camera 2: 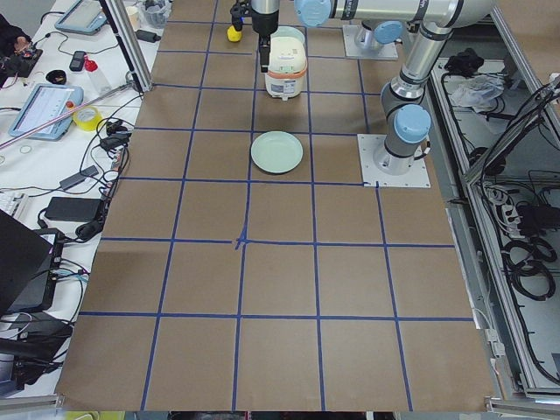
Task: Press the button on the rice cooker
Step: 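Move the right gripper toward the rice cooker's green button, then lower the right gripper onto the green button on the rice cooker lid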
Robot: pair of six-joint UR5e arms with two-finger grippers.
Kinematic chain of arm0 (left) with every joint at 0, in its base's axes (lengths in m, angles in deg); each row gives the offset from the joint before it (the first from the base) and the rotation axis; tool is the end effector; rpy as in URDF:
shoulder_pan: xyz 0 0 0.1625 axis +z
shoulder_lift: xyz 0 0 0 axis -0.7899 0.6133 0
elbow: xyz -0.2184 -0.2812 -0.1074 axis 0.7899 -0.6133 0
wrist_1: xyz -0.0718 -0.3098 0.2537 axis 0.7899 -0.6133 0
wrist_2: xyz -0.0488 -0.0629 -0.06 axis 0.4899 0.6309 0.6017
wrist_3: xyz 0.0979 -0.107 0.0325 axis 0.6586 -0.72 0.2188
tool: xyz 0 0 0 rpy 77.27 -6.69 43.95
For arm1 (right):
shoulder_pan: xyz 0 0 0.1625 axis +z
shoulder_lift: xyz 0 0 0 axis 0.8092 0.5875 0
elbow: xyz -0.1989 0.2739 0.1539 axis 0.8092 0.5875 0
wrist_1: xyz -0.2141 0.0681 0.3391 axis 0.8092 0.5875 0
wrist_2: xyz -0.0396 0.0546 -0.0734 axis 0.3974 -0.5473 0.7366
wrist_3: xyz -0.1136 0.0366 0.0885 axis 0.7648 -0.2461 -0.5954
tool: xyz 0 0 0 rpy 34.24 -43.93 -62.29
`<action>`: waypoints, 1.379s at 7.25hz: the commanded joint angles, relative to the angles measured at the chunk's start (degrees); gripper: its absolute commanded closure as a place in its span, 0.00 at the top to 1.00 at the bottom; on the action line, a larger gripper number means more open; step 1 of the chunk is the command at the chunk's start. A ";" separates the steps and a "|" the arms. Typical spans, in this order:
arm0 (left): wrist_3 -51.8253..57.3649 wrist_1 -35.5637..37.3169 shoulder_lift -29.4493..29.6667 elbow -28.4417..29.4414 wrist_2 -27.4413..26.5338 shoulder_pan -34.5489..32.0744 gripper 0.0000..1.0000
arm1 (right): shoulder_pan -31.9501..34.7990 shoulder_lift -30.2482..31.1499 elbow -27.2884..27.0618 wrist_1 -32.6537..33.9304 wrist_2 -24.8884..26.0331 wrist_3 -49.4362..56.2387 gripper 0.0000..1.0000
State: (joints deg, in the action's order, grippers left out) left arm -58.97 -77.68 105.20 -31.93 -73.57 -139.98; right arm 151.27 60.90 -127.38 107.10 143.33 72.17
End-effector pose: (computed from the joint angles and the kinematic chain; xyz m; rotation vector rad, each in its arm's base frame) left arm -0.1162 -0.4840 0.4001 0.0647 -3.1318 0.0596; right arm 0.2161 -0.4713 0.3448 0.1134 3.0072 0.2120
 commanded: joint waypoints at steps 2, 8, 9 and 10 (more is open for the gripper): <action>0.01 0.00 0.00 0.02 0.00 0.00 1.00 | 1.80 -1.41 -3.94 6.29 -3.58 -1.49 0.00; 0.01 0.00 0.00 0.02 0.00 0.00 1.00 | 3.30 -1.94 -9.49 10.18 -3.16 -1.67 0.00; 0.01 0.00 0.00 0.02 0.00 0.00 1.00 | 3.30 -1.94 -9.58 10.18 -3.59 -1.67 0.00; 0.01 0.00 0.00 0.02 0.00 0.00 1.00 | 3.30 -2.03 -9.67 10.09 -3.51 -1.59 0.00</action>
